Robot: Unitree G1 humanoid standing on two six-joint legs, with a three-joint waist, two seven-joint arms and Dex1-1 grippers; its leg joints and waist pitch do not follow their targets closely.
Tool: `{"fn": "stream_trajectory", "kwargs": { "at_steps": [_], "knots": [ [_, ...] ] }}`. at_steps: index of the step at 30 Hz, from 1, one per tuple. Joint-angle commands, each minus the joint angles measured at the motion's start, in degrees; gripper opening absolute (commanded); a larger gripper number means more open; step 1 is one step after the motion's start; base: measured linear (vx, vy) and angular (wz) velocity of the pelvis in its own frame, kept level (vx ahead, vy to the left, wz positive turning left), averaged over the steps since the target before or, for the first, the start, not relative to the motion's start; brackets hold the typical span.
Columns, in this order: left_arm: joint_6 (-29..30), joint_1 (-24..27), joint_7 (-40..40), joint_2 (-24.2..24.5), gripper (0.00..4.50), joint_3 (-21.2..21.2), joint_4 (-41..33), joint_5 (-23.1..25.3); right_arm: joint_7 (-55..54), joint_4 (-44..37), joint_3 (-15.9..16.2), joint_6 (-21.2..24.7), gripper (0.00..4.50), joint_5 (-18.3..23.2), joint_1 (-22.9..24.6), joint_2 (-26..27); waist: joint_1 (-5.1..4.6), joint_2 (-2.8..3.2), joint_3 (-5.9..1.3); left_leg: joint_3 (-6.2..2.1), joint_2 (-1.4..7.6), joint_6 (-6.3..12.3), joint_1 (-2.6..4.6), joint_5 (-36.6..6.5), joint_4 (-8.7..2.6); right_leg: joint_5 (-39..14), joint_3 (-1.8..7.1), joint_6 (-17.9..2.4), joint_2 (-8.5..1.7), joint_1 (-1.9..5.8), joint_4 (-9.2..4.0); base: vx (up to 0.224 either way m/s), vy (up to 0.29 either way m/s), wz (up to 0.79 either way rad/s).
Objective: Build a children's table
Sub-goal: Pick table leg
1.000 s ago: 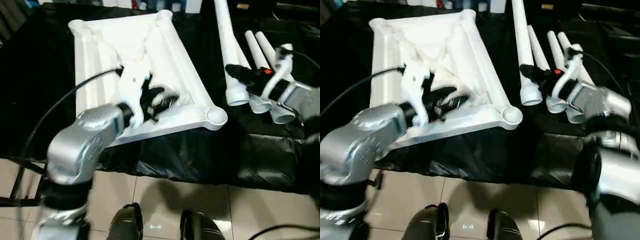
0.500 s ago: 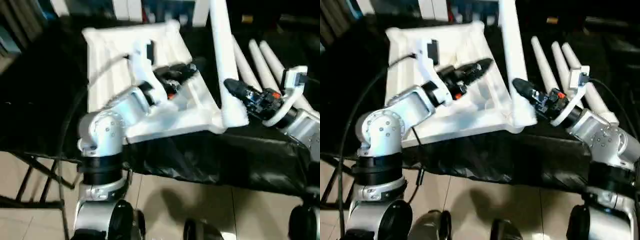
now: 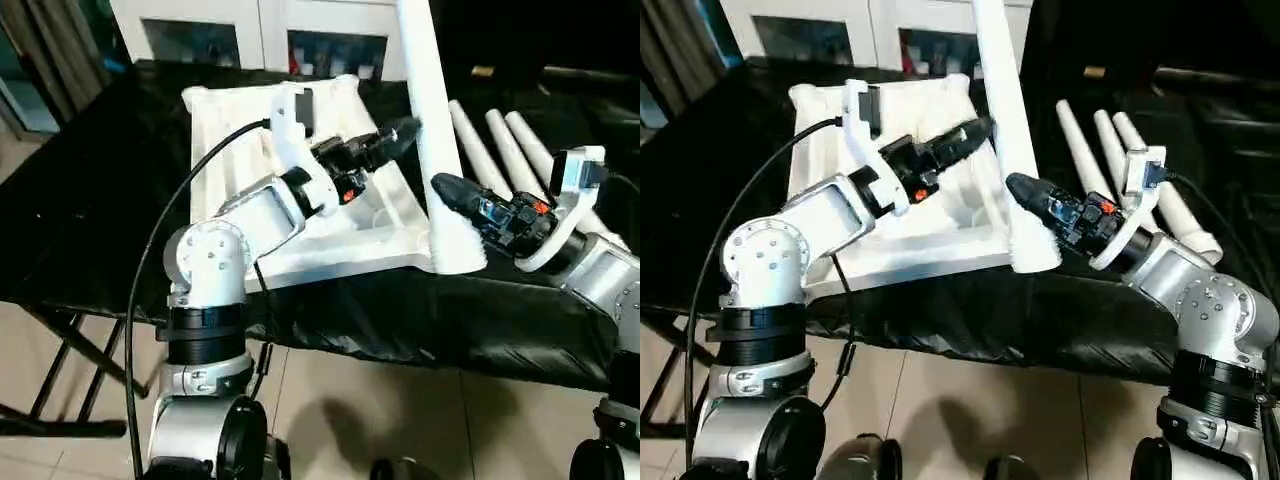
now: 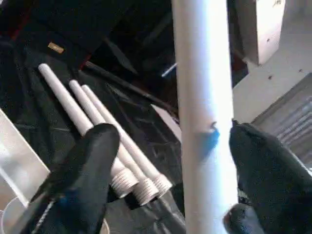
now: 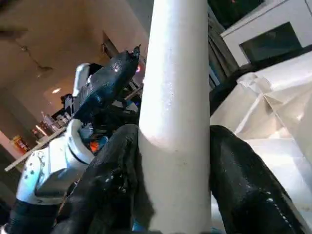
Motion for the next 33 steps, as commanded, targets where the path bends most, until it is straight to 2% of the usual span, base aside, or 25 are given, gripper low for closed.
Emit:
{"fn": "stream_trajectory", "kwargs": {
  "at_steps": [1,4,6,9,12,13,17,18,22,23,25,26,27,30,33],
  "knots": [
    [0.1,-3.4,0.6,-6.8,4.29,0.1,0.1,-1.3,-1.0,-2.2,0.5,1.0,1.88,1.7,-0.7,0.1,-0.11,-1.35,-6.45,-2.51,3.29,-1.15,2.23,-12.7,-4.7,-25.8,2.06,-5.1,-4.8,2.67,-6.09,0.0,0.0,0.0],
    [-0.1,-3.3,0.5,-6.6,4.34,-0.3,1.0,-3.2,-1.2,-3.9,1.6,2.0,1.88,2.6,-0.3,0.4,-0.02,-0.9,-6.62,-2.56,3.5,-1.8,2.68,-13.8,-4.77,-25.0,2.02,-5.3,-4.84,2.29,-6.15,0.0,0.0,0.0],
    [-0.4,-3.2,0.2,-6.4,4.33,-0.9,1.3,-3.1,-1.1,-4.3,2.2,2.3,1.88,2.8,-0.1,0.5,-0.1,-0.91,-6.72,-2.58,3.53,-2.06,2.6,-14.1,-4.99,-23.8,1.97,-5.5,-4.84,2.44,-6.16,0.0,0.0,0.0],
    [-1.5,-3.2,-0.9,-6.5,4.33,-2.1,1.5,-3.5,-1.4,-5.1,3.6,2.5,1.88,2.4,0.5,0.8,0.0,-0.72,-6.95,-2.48,3.55,-2.59,2.9,-15.0,-5.1,-22.9,2.19,-5.6,-4.98,2.25,-6.29,0.0,0.0,0.0],
    [-1.8,-3.5,-2.0,-6.6,4.33,-2.5,0.8,-4.9,-2.0,-5.2,4.5,2.4,1.88,2.3,0.7,0.9,0.04,-0.76,-7.17,-2.5,3.5,-2.79,2.71,-15.0,-5.11,-23.0,2.19,-5.5,-5.12,2.47,-6.23,0.0,0.0,0.0],
    [-1.7,-3.6,-2.2,-6.4,4.04,-2.8,1.0,-5.1,-2.2,-5.2,4.8,2.3,1.88,2.4,0.7,0.9,0.12,-0.71,-7.29,-2.48,3.52,-2.88,2.73,-15.0,-5.09,-22.7,2.2,-5.5,-5.09,2.42,-6.18,0.0,0.0,0.0],
    [-1.8,-3.5,-1.5,-5.4,3.82,-4.0,1.6,-4.4,-2.9,-6.0,5.9,2.6,1.88,2.4,1.1,1.3,0.1,-0.78,-7.44,-2.48,3.47,-2.95,2.63,-14.8,-5.1,-22.8,2.23,-4.9,-5.02,2.44,-6.2,0.0,0.0,0.0],
    [-1.9,-3.5,-1.3,-5.3,3.66,-4.0,1.8,-4.5,-2.9,-6.0,6.1,2.6,1.88,2.3,1.1,1.4,0.13,-0.81,-7.48,-2.47,3.46,-2.91,2.61,-14.7,-5.09,-22.7,2.23,-4.9,-5.01,2.48,-6.15,0.0,0.0,0.0],
    [-2.4,-3.9,-0.5,-4.8,3.48,-3.6,2.7,-5.2,-3.4,-5.5,6.8,2.1,1.88,1.8,1.0,1.6,0.16,-0.73,-7.38,-2.49,3.44,-2.94,2.52,-14.6,-5.14,-22.9,2.21,-4.9,-5.02,2.47,-6.24,0.0,0.0,0.0],
    [-2.3,-3.9,-0.4,-4.7,3.25,-3.5,2.8,-5.3,-3.4,-5.5,6.9,2.0,1.88,1.7,1.0,1.6,0.18,-0.7,-7.43,-2.5,3.46,-3.0,2.57,-14.6,-5.14,-22.6,2.2,-5.0,-5.01,2.45,-6.17,0.0,0.0,0.0],
    [-2.3,-3.9,-0.2,-4.3,3.17,-3.4,3.2,-6.1,-3.8,-5.4,7.3,1.6,1.88,1.6,1.1,1.7,0.27,-0.13,-7.48,-2.62,3.51,-3.28,2.6,-15.0,-5.16,-21.8,2.18,-5.3,-4.97,2.43,-6.0,0.0,0.0,0.0],
    [-2.3,-3.9,-0.3,-4.1,3.14,-3.4,3.3,-6.4,-3.9,-5.3,7.4,1.4,1.88,1.7,1.1,1.7,0.11,-0.44,-7.44,-2.57,3.48,-3.22,2.55,-15.2,-5.24,-21.3,2.17,-5.4,-4.85,2.46,-6.08,0.0,0.0,0.0],
    [-2.4,-4.0,-0.1,-4.0,2.98,-3.2,3.5,-6.7,-4.1,-5.3,7.5,1.2,1.88,1.6,1.2,1.8,0.22,-0.22,-7.54,-2.59,3.46,-3.23,2.57,-15.0,-5.2,-20.9,2.2,-5.5,-4.89,2.51,-5.93,0.0,0.0,0.0],
    [-2.6,-4.4,-0.1,-3.8,2.78,-2.8,4.2,-7.4,-4.4,-5.3,7.6,0.8,1.88,1.6,1.3,1.9,0.22,-0.26,-7.53,-2.51,3.37,-3.24,2.55,-15.2,-5.15,-20.7,2.21,-5.7,-4.91,2.51,-6.04,0.0,0.0,0.0],
    [-2.8,-5.0,0.3,-3.7,2.52,-2.3,4.9,-7.7,-4.8,-5.5,7.6,0.4,1.88,1.4,1.5,1.9,0.41,0.09,-7.74,-2.56,3.43,-2.98,2.52,-14.6,-5.12,-19.8,2.22,-5.9,-4.89,2.61,-5.83,0.0,0.0,0.0]
  ]
}}
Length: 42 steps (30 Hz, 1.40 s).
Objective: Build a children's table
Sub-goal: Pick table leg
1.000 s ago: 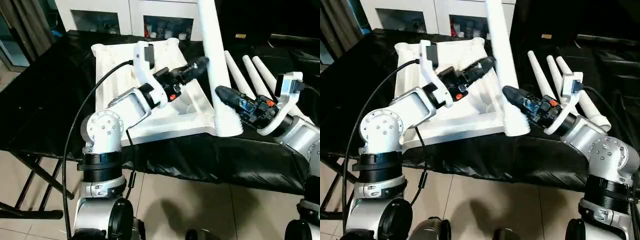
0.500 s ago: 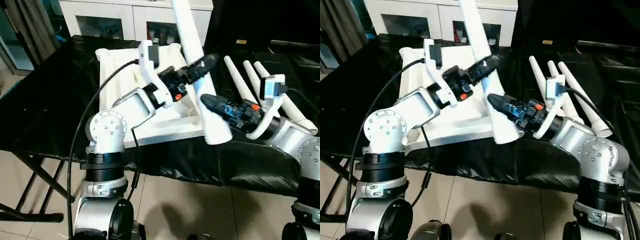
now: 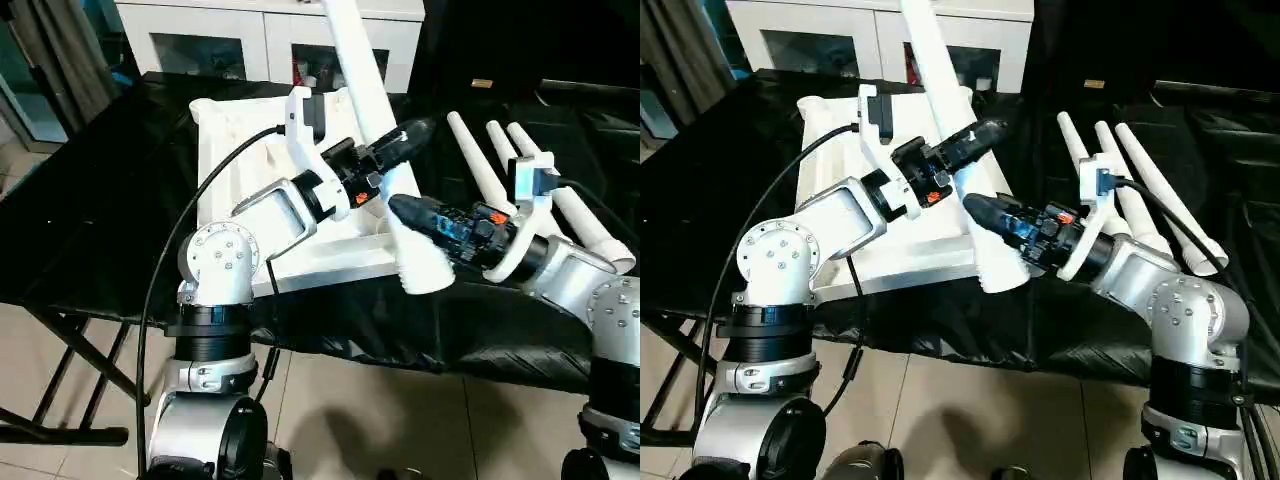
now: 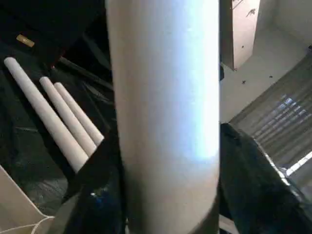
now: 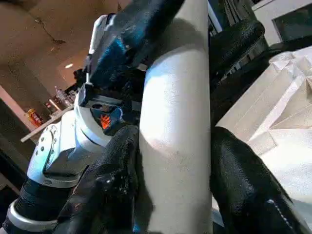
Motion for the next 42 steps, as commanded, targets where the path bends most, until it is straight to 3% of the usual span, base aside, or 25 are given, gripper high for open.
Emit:
{"fn": "stream_trajectory", "kwargs": {
  "at_steps": [1,5,11,13,15,16,17,18,19,20,24,25,26,28,31,32,34,35,40,41,42],
  "knots": [
    [-0.5,-3.7,0.3,-3.8,2.42,-0.1,-0.2,-1.4,-1.0,-0.7,0.2,-0.1,1.88,0.3,0.3,0.1,0.12,-0.61,-5.85,-2.54,3.5,-2.94,2.39,-14.6,-4.89,-20.3,2.3,-6.8,-4.72,2.19,-5.03,0.0,0.0,0.0],
    [-1.7,-4.3,2.0,-3.4,2.0,0.1,1.4,-0.7,-1.5,-0.4,0.5,-1.0,1.87,-0.4,0.4,-0.2,0.16,-0.61,-5.97,-2.37,3.27,-2.09,2.29,-13.8,-4.68,-21.2,2.35,-6.7,-4.76,2.24,-5.15,0.0,0.0,0.0],
    [-3.5,-5.0,2.9,-1.5,1.9,-2.2,2.3,3.4,-3.0,-0.3,1.8,-3.3,1.86,-2.5,0.5,-0.5,0.02,-0.63,-6.04,-2.43,3.42,-2.05,2.31,-13.7,-4.79,-22.4,2.19,-5.8,-4.62,2.15,-5.28,0.0,0.0,0.0],
    [-4.6,-5.1,2.8,-0.3,1.9,-4.2,1.9,6.2,-4.8,0.3,2.3,-4.4,2.42,-4.2,-0.1,-0.1,-0.1,-0.67,-5.98,-2.49,3.49,-2.37,2.38,-14.5,-4.93,-23.5,2.2,-5.0,-4.61,2.0,-5.47,0.0,0.0,0.0],
    [-5.4,-5.3,2.6,1.4,1.9,-6.9,1.1,9.3,-5.7,-0.7,4.0,-5.5,2.58,-6.3,-0.3,-0.6,-0.21,-0.64,-5.92,-2.58,3.47,-2.86,2.47,-14.9,-5.03,-24.4,2.24,-4.1,-4.67,1.94,-5.6,0.0,0.0,0.0],
    [-6.0,-5.5,2.6,2.4,1.9,-8.6,0.6,11.0,-6.6,-1.5,5.5,-6.2,2.58,-8.2,-0.4,-1.0,-0.23,-0.93,-5.91,-2.66,3.48,-2.9,2.39,-14.9,-5.12,-24.8,2.22,-3.7,-4.7,1.99,-5.66,0.0,0.0,0.0],
    [-6.1,-5.5,2.6,2.5,1.9,-8.8,0.5,11.2,-6.8,-1.6,5.7,-6.3,2.58,-8.5,-0.4,-1.1,-0.26,-0.75,-5.92,-2.62,3.44,-3.14,2.45,-14.9,-5.06,-25.3,2.27,-3.3,-4.68,1.88,-5.61,0.0,0.0,0.0],
    [-6.5,-5.8,2.9,3.3,1.89,-10.3,-0.1,12.6,-8.3,-2.1,8.0,-6.8,2.9,-11.0,-0.7,-1.7,-0.24,-0.73,-5.9,-2.62,3.39,-3.18,2.43,-14.9,-5.03,-25.6,2.28,-3.3,-4.77,1.87,-5.65,0.0,0.0,0.0],
    [-6.6,-5.9,3.0,3.5,1.89,-10.6,-0.2,12.8,-8.6,-2.2,8.5,-6.9,2.96,-11.7,-0.8,-1.8,-0.35,-1.08,-5.89,-2.53,3.39,-3.11,2.39,-14.6,-5.04,-25.5,2.3,-3.2,-4.66,1.89,-5.72,0.0,0.0,0.0],
    [-6.6,-6.5,3.1,4.7,1.89,-12.8,-1.2,14.6,-10.5,-2.6,12.1,-7.2,2.96,-15.1,-1.4,-2.5,-0.33,-0.86,-6.01,-2.59,3.44,-3.3,2.37,-13.7,-5.0,-24.6,2.35,-3.3,-4.62,1.82,-5.35,0.0,0.0,0.0],
    [-6.6,-6.9,3.5,5.5,1.89,-14.3,-1.5,16.1,-12.4,-2.3,14.3,-7.1,2.95,-16.9,-2.3,-2.3,-0.44,-0.85,-5.93,-2.48,3.3,-3.03,2.34,-14.4,-4.87,-25.0,2.4,-4.1,-4.68,1.79,-5.48,0.0,0.0,0.0],
    [-6.7,-6.9,3.5,5.7,1.89,-14.9,-1.6,16.6,-13.2,-1.8,14.9,-7.4,2.95,-17.5,-2.8,-1.8,-0.58,-1.47,-5.92,-2.47,3.39,-2.86,2.31,-14.2,-4.94,-24.8,2.38,-4.2,-4.65,1.81,-5.47,0.0,0.0,0.0],
    [-6.7,-6.9,3.4,5.9,1.89,-15.4,-1.7,17.3,-13.9,-1.3,15.6,-7.7,2.95,-18.1,-3.4,-1.2,-0.53,-1.08,-5.96,-2.49,3.42,-2.74,2.29,-13.7,-4.85,-24.3,2.4,-4.8,-4.69,1.72,-5.22,0.0,0.0,0.0],
    [-7.3,-6.8,3.1,6.0,1.89,-16.5,-1.8,19.1,-15.2,-0.2,16.7,-8.4,2.59,-19.3,-4.4,-0.4,-0.64,-1.31,-5.93,-2.34,3.38,-2.67,2.31,-13.8,-4.84,-24.2,2.43,-4.9,-4.61,1.66,-5.36,0.0,0.0,0.0],
    [-8.0,-6.8,2.9,6.6,1.89,-17.7,-1.7,20.9,-15.7,0.8,16.7,-8.7,2.49,-19.6,-5.3,0.7,-0.72,-1.14,-5.94,-2.41,3.35,-2.73,2.3,-14.1,-4.93,-24.1,2.45,-4.6,-4.58,1.72,-5.23,0.0,0.0,0.0],
    [-8.0,-6.8,3.0,6.8,1.89,-17.9,-1.8,21.3,-15.8,0.9,16.6,-8.8,2.35,-19.5,-5.5,1.1,-0.66,-1.39,-5.97,-2.38,3.41,-2.64,2.33,-13.8,-4.93,-23.7,2.49,-4.7,-4.66,1.73,-5.2,0.0,0.0,0.0],
    [-8.1,-6.7,3.3,7.1,1.89,-18.4,-1.8,21.8,-15.8,0.8,16.5,-9.0,2.23,-19.2,-5.7,1.5,-0.63,-1.21,-6.05,-2.33,3.44,-2.64,2.37,-13.4,-4.89,-22.6,2.54,-5.0,-4.59,1.65,-5.05,0.0,0.0,0.0],
    [-8.0,-6.7,3.4,7.3,1.89,-18.5,-1.9,21.9,-15.9,0.8,16.4,-9.0,2.14,-19.1,-5.7,1.7,-0.65,-1.54,-6.01,-2.26,3.46,-2.63,2.36,-13.3,-4.95,-22.3,2.53,-5.2,-4.55,1.7,-5.09,0.0,0.0,0.0],
    [-8.7,-6.6,4.4,7.5,1.89,-18.6,-1.5,23.3,-15.1,0.6,16.3,-8.7,1.97,-18.1,-5.3,1.9,-0.57,-1.45,-6.09,-2.22,3.41,-2.57,2.24,-12.7,-4.92,-20.7,2.62,-5.8,-4.61,1.88,-4.78,0.0,0.0,0.0],
    [-9.4,-6.6,4.7,7.5,2.45,-18.7,-1.4,24.1,-14.8,0.6,16.3,-8.8,1.95,-17.8,-5.1,1.9,-0.55,-1.4,-6.09,-2.23,3.46,-2.53,2.27,-12.7,-4.93,-20.7,2.64,-5.8,-4.63,1.86,-4.79,0.0,0.0,0.0],
    [-9.8,-6.7,4.6,7.5,2.45,-18.6,-1.1,24.5,-14.3,0.6,16.2,-8.8,1.95,-17.6,-4.9,1.9,-0.58,-1.46,-6.05,-2.17,3.42,-2.43,2.27,-12.8,-4.9,-20.9,2.64,-5.8,-4.6,1.86,-4.88,0.0,0.0,0.0]
  ]
}}
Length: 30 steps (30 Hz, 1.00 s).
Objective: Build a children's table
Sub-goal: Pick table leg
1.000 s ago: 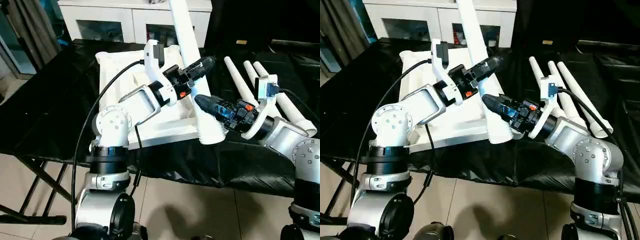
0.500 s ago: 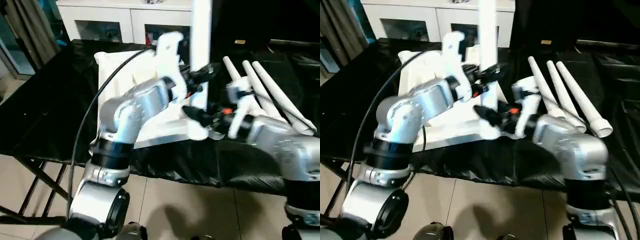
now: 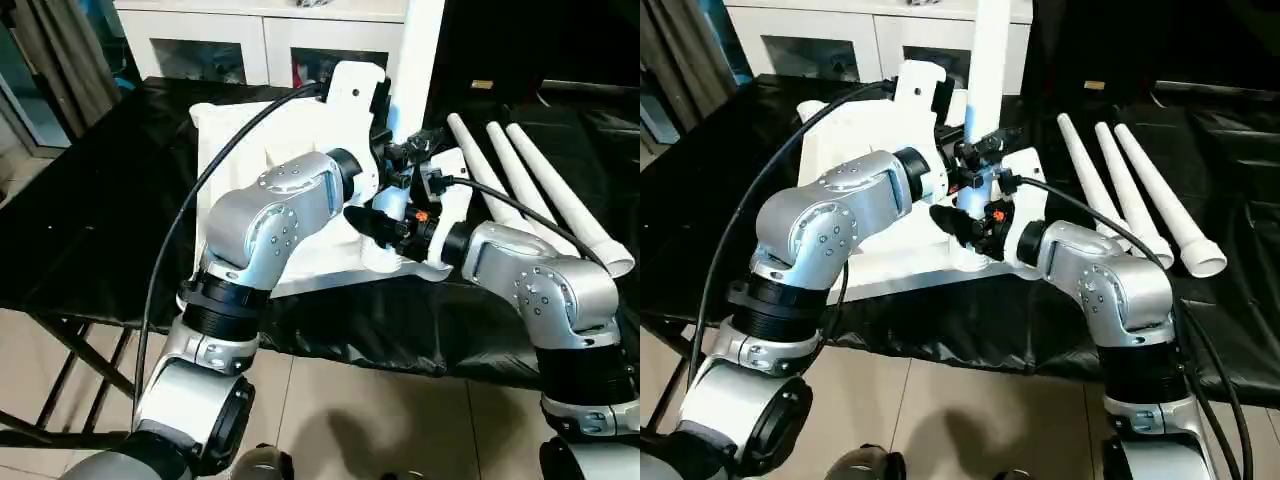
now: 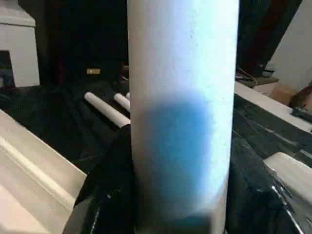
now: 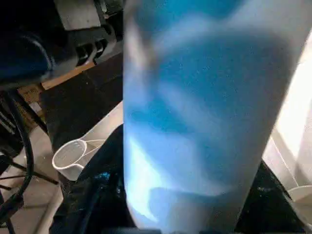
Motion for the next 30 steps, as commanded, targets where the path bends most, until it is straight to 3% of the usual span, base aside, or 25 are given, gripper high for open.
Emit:
{"fn": "stream_trajectory", "kwargs": {
  "at_steps": [1,8,14,20,21,25,30],
  "knots": [
    [-1.9,-0.9,0.6,0.2,2.45,1.0,-0.3,1.9,1.8,-0.3,-0.4,-0.4,1.95,1.4,0.1,-0.1,-0.24,-1.58,-5.46,-2.2,3.4,-2.34,2.26,-12.8,-4.61,-21.1,2.58,-6.0,-4.63,2.06,-4.84,0.0,0.0,0.0],
    [-2.6,-0.7,-5.4,-0.2,3.03,4.8,1.7,-3.4,9.8,-1.1,-2.1,-1.6,1.94,5.7,3.0,-2.4,-0.06,-1.55,-5.53,-2.28,3.49,-1.47,2.16,-12.4,-4.57,-20.7,2.45,-6.5,-4.66,2.19,-4.82,0.0,0.0,0.0],
    [2.9,-0.1,-19.1,1.3,3.06,7.1,1.2,-14.3,19.7,-3.1,-3.0,-1.7,1.94,10.2,5.1,-6.3,0.2,-1.64,-5.46,-2.12,3.4,-0.62,2.15,-12.5,-4.38,-21.3,2.39,-8.1,-4.8,2.29,-4.74,0.0,0.0,0.0],
    [6.8,0.6,-28.3,3.1,3.06,6.1,1.8,-18.5,24.5,-3.3,-2.6,-0.7,1.94,11.3,4.9,-9.4,0.13,-1.46,-5.36,-2.19,3.56,-0.63,2.23,-12.6,-4.44,-22.3,2.46,-8.5,-4.76,2.23,-4.66,0.0,0.0,0.0],
    [6.9,0.6,-29.0,3.1,2.77,6.0,2.2,-18.5,25.2,-3.2,-2.5,-0.6,1.94,11.3,4.8,-9.9,0.16,-1.48,-5.33,-2.1,3.5,-0.69,2.39,-13.2,-4.36,-22.9,2.44,-8.3,-4.76,2.19,-4.91,0.0,0.0,0.0],
    [6.1,-1.1,-28.9,1.8,2.44,7.1,5.8,-18.1,27.6,-3.2,-2.1,-0.4,1.94,11.9,4.9,-11.9,0.24,-1.47,-5.29,-2.14,3.51,-0.95,2.59,-14.0,-4.32,-24.5,2.46,-8.1,-4.85,2.08,-5.17,0.0,0.0,0.0],
    [5.5,-2.0,-28.1,1.3,2.15,8.0,7.9,-18.5,28.5,-2.7,-2.1,-1.0,1.93,12.1,4.9,-12.7,0.18,-1.67,-5.32,-2.28,3.56,-0.88,2.35,-13.7,-4.4,-24.3,2.38,-7.8,-4.9,2.29,-5.13,0.0,0.0,0.0]
  ]
}}
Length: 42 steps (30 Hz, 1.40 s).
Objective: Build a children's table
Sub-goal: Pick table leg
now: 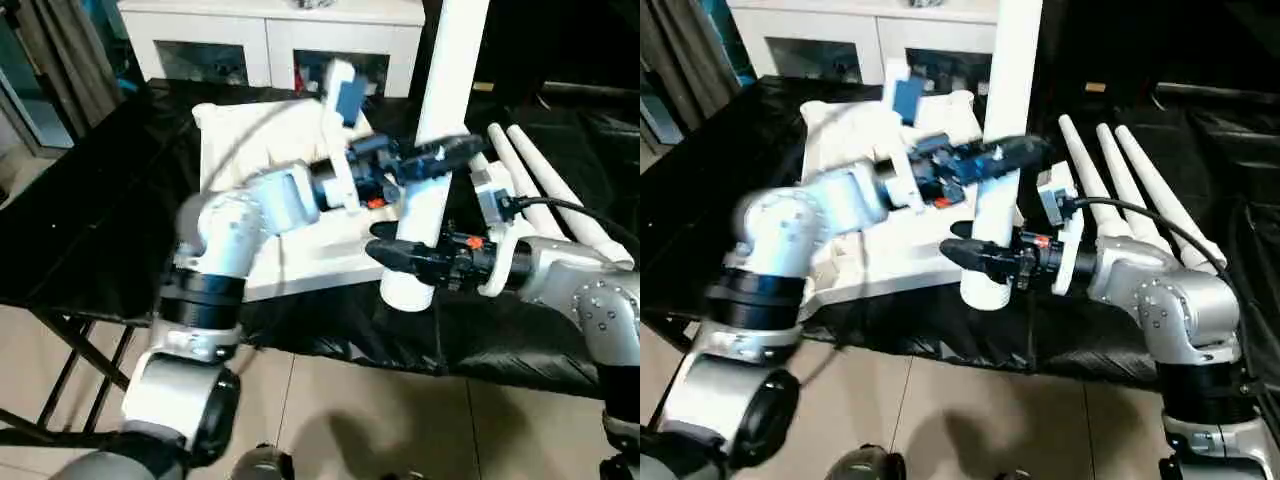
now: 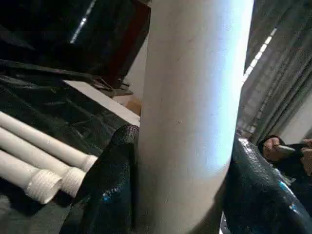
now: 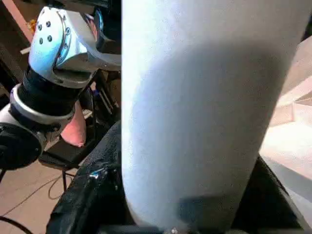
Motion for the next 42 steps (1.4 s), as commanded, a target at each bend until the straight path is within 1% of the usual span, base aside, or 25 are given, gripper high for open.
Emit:
{"fn": "stream_trajectory", "kwargs": {
  "at_steps": [1,2,3,5,7,9,10,12,13,14,15,16,17,18,19,20,22,23,24,25,26,29,30,32,42],
  "knots": [
    [-0.5,-1.9,1.3,-0.4,2.07,1.2,1.7,-0.3,1.1,-0.5,-0.2,-0.5,1.93,0.7,-0.2,-0.5,0.03,-1.73,-5.31,-2.21,3.48,-0.72,2.28,-13.5,-4.37,-24.2,2.4,-7.8,-4.88,2.22,-5.2,0.0,0.0,0.0],
    [-0.5,-2.1,2.0,-0.5,2.03,1.7,2.6,-0.2,0.9,-0.5,-0.3,-0.8,1.93,0.6,-0.2,-0.6,0.08,-1.72,-5.33,-2.25,3.49,-0.71,2.34,-13.5,-4.37,-24.4,2.38,-7.8,-4.92,2.22,-5.18,0.0,0.0,0.0],
    [-0.8,-2.3,3.1,-0.7,2.0,2.1,3.3,0.3,0.7,-0.4,-0.4,-1.1,1.93,0.4,-0.2,-0.6,0.04,-1.93,-5.33,-2.16,3.41,-0.46,2.3,-13.2,-4.29,-24.6,2.35,-7.8,-4.89,2.21,-5.26,0.0,0.0,0.0],
    [-1.2,-2.3,4.1,-0.8,1.99,2.3,3.8,0.9,0.5,-0.3,-0.5,-1.3,1.93,0.2,-0.2,-0.5,0.09,-1.83,-5.36,-2.22,3.52,-0.31,2.29,-13.0,-4.26,-24.3,2.31,-8.0,-4.92,2.25,-5.23,0.0,0.0,0.0],
    [-2.7,-2.4,5.5,-0.7,1.98,2.3,4.2,3.1,-0.3,0.2,-0.6,-1.9,2.49,-0.4,-0.4,-0.1,0.05,-1.85,-5.44,-2.25,3.62,-0.08,2.23,-12.4,-4.32,-23.2,2.31,-8.2,-4.83,2.24,-5.09,0.0,0.0,0.0],
    [-3.7,-2.5,7.0,-0.5,1.95,2.2,4.4,4.7,-1.2,0.6,-0.7,-2.0,2.74,-0.7,-0.6,0.3,0.04,-1.91,-5.43,-2.25,3.56,-0.12,2.15,-12.5,-4.3,-22.9,2.32,-8.1,-4.79,2.25,-5.06,0.0,0.0,0.0],
    [-4.1,-2.5,8.1,-0.5,1.95,2.3,4.5,5.3,-1.6,0.8,-0.8,-1.9,2.74,-0.8,-0.7,0.5,-0.06,-1.89,-5.44,-2.27,3.53,-0.21,2.1,-12.2,-4.32,-22.7,2.31,-8.0,-4.82,2.34,-4.97,0.0,0.0,0.0],
    [-4.5,-2.7,12.5,0.1,1.89,1.8,4.4,8.2,-4.4,1.7,-1.5,-1.7,2.98,-1.4,-1.2,1.3,-0.15,-2.21,-5.46,-2.25,3.62,-0.27,2.2,-11.6,-4.32,-22.4,2.35,-8.1,-4.83,2.25,-4.86,0.0,0.0,0.0],
    [-4.4,-2.8,15.0,0.0,1.88,2.1,4.3,9.0,-6.7,2.4,-1.8,-1.7,3.06,-2.2,-1.7,1.9,-0.17,-2.11,-5.48,-2.26,3.61,-0.4,2.22,-11.5,-4.29,-22.3,2.33,-8.2,-4.77,2.2,-4.79,0.0,0.0,0.0],
    [-4.8,-2.8,17.6,0.1,1.87,2.1,3.7,10.5,-9.7,3.7,-2.7,-1.4,3.12,-2.9,-2.6,2.9,-0.4,-3.0,-5.47,-2.08,3.49,-0.19,2.12,-11.3,-4.28,-22.3,2.28,-7.9,-4.71,2.32,-4.94,0.0,0.0,0.0],
    [-5.1,-2.8,19.2,0.1,1.87,2.2,3.3,11.4,-11.6,4.6,-3.3,-1.2,3.12,-3.3,-3.2,3.5,-0.31,-2.73,-5.47,-2.22,3.54,-0.24,2.11,-11.0,-4.33,-22.4,2.33,-7.7,-4.79,2.28,-4.73,0.0,0.0,0.0],
    [-5.0,-2.8,20.6,0.0,1.87,2.6,3.0,11.6,-13.4,5.2,-3.7,-0.4,3.2,-3.5,-3.8,4.0,-0.62,-2.96,-5.45,-2.15,3.46,-0.34,2.02,-11.0,-4.35,-23.1,2.23,-7.3,-4.69,2.25,-4.86,0.0,0.0,0.0],
    [-5.1,-2.8,21.5,-0.1,1.87,2.8,2.7,11.8,-14.1,5.4,-3.7,0.0,3.28,-3.6,-4.0,4.2,-0.44,-2.66,-5.57,-2.14,3.49,-0.59,2.27,-10.4,-4.29,-22.9,2.26,-7.2,-4.75,2.14,-4.78,0.0,0.0,0.0],
    [-5.2,-2.7,22.4,-0.3,1.87,3.1,2.3,12.0,-14.9,5.6,-3.8,0.5,3.28,-3.8,-4.2,4.4,-0.37,-2.5,-5.49,-2.06,3.54,-0.8,2.47,-10.6,-4.24,-22.5,2.34,-7.5,-4.67,1.92,-4.87,0.0,0.0,0.0],
    [-5.4,-2.7,23.6,-0.6,1.87,3.4,1.7,12.3,-15.7,5.8,-3.7,1.5,3.28,-3.8,-4.5,4.5,-0.41,-2.89,-5.47,-2.03,3.52,-0.74,2.39,-10.5,-4.33,-22.2,2.31,-7.5,-4.64,1.99,-4.94,0.0,0.0,0.0],
    [-5.1,-2.5,24.7,-1.0,1.87,3.6,0.4,12.4,-16.4,6.1,-3.4,2.7,3.28,-3.7,-5.0,4.7,-0.28,-2.63,-5.63,-2.15,3.73,-0.95,2.44,-10.5,-4.42,-20.1,2.38,-7.9,-4.59,1.99,-4.58,0.0,0.0,0.0],
    [-4.8,-2.2,25.3,-1.3,1.87,3.7,-0.8,12.4,-16.9,6.4,-3.1,3.9,3.28,-3.7,-5.4,5.0,-0.31,-2.71,-5.7,-2.2,3.8,-1.1,2.45,-10.5,-4.48,-18.7,2.35,-8.4,-4.61,2.07,-4.43,0.0,0.0,0.0],
    [-4.3,-2.1,25.3,-1.5,1.87,3.5,-1.4,12.1,-17.2,6.9,-2.9,4.5,3.28,-3.8,-5.9,5.2,-0.25,-3.7,-5.71,-1.98,3.67,-1.0,2.39,-10.1,-4.39,-17.4,2.41,-9.1,-4.68,2.2,-4.1,0.0,0.0,0.0],
    [-4.3,-2.1,25.3,-1.5,1.87,3.5,-1.4,12.1,-17.2,6.9,-2.9,4.5,3.28,-3.8,-5.9,5.2,-0.25,-3.7,-5.71,-1.98,3.67,-1.0,2.39,-10.1,-4.39,-17.4,2.41,-9.1,-4.68,2.2,-4.1,0.0,0.0,0.0],
    [-4.3,-2.0,25.6,-1.7,1.87,3.0,-2.0,12.4,-17.6,7.7,-2.7,5.0,3.28,-3.8,-6.6,5.4,-0.14,-3.28,-5.69,-1.93,3.74,-1.04,2.47,-10.1,-4.41,-17.5,2.51,-9.2,-4.79,2.01,-4.21,0.0,0.0,0.0],
    [-4.1,-1.9,25.7,-1.9,1.87,2.7,-2.5,12.5,-17.9,8.5,-2.4,5.4,3.28,-4.0,-7.2,5.6,-0.26,-3.65,-5.69,-2.04,3.73,-1.48,2.29,-10.0,-4.54,-17.2,2.39,-8.9,-4.73,2.27,-4.11,0.0,0.0,0.0],
    [-3.9,-1.9,26.1,-2.4,1.87,2.3,-3.0,12.6,-17.6,9.9,-1.7,6.2,3.28,-3.9,-8.3,5.7,-0.39,-3.75,-5.6,-2.04,3.76,-2.16,2.42,-10.8,-4.63,-17.2,2.44,-8.8,-4.75,2.21,-4.22,0.0,0.0,0.0],
    [-3.8,-1.9,26.2,-2.5,1.87,2.1,-3.2,12.7,-17.4,10.2,-1.3,6.3,3.28,-3.8,-8.6,5.6,-0.31,-4.04,-5.51,-1.88,3.75,-2.34,2.63,-11.5,-4.59,-17.7,2.52,-8.5,-4.79,2.04,-4.45,0.0,0.0,0.0],
    [-3.8,-1.7,25.9,-2.5,1.87,1.4,-3.5,13.0,-16.4,11.0,-0.8,6.2,3.28,-3.7,-9.1,5.5,-0.26,-4.02,-5.52,-1.97,3.7,-2.38,2.42,-11.1,-4.62,-17.6,2.53,-8.5,-4.87,2.26,-4.33,0.0,0.0,0.0],
    [-1.7,-1.6,21.7,-1.6,1.87,-1.8,-5.2,12.7,-10.0,14.4,1.0,4.5,3.28,-3.9,-11.6,4.0,-0.21,-4.21,-5.33,-2.05,3.72,-2.75,2.35,-12.3,-4.68,-20.5,2.53,-7.3,-4.97,2.25,-4.64,0.0,0.0,0.0]
  ]
}}
